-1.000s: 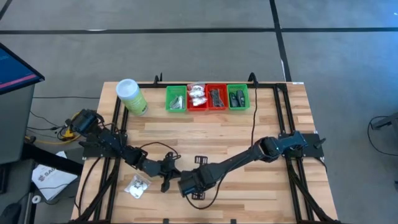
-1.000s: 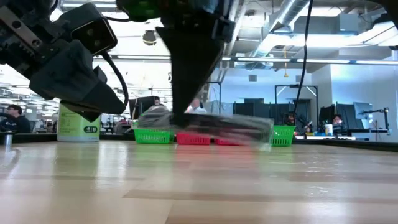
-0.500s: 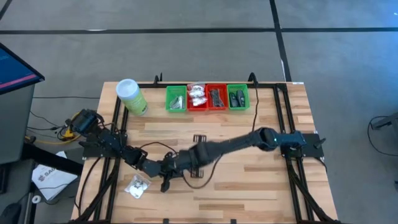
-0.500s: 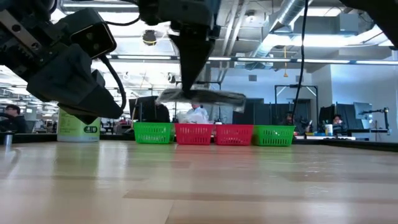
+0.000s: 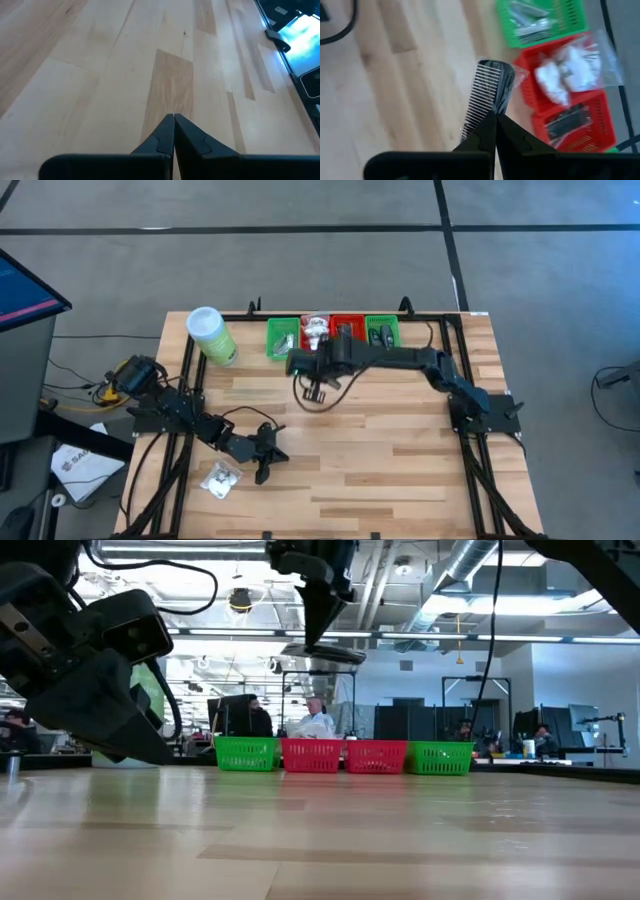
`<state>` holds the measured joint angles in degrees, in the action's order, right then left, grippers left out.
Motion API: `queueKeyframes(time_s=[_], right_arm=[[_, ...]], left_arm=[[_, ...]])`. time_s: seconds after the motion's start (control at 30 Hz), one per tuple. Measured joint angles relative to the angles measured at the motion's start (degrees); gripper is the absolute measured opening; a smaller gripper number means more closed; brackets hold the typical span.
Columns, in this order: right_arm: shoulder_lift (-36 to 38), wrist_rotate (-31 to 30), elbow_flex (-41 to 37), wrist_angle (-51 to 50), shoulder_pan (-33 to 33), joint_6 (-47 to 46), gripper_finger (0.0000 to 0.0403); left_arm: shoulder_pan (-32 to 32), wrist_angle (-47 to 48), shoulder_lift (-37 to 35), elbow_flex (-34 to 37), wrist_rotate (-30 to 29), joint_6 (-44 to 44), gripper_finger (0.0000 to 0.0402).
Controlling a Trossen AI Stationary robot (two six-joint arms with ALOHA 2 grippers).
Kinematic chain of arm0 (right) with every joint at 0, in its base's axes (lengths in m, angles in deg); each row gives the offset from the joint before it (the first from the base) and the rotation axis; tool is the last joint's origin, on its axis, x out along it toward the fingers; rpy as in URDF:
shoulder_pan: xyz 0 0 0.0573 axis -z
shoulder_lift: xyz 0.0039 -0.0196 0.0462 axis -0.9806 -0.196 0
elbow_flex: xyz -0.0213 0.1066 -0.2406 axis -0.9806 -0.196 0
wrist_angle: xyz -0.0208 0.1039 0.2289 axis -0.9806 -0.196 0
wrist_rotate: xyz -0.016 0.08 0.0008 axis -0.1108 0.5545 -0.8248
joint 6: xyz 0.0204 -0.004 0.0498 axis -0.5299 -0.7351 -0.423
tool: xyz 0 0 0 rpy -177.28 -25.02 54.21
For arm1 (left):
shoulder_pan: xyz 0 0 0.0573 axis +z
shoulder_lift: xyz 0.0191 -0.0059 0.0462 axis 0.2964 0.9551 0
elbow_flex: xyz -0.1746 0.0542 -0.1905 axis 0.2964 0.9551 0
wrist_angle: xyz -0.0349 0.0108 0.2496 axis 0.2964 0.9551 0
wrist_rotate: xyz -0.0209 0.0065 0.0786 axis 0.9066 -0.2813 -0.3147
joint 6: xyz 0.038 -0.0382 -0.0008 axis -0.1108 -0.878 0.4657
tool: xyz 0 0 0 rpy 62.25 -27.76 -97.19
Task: Pick & Place Travel size toiletries
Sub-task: Put the black comb into the right red bin
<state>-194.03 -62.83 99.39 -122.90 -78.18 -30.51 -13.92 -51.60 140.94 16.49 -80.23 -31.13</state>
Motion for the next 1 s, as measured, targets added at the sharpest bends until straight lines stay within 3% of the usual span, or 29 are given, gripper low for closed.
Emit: queueKeyframes(time_s=[0.43, 0.57, 1.0], right_arm=[[0.6, 4.9, 0.0, 0.5, 14.5, 2.7, 0.0], [0.6, 9.5, -0.2, 1.1, 18.9, 2.3, 0.0], [0.5, 15.6, -1.3, 2.4, 27.7, -2.8, 0.0]], left_arm=[[-2.0, -0.5, 0.0, 0.0, -0.9, -0.4, 0.0001], [-1.7, -0.5, 0.0, 0.0, -1.9, 0.1, 0.0001], [-0.9, -0.8, 0.0, 0.0, -1.9, 1.5, 0.0001]])
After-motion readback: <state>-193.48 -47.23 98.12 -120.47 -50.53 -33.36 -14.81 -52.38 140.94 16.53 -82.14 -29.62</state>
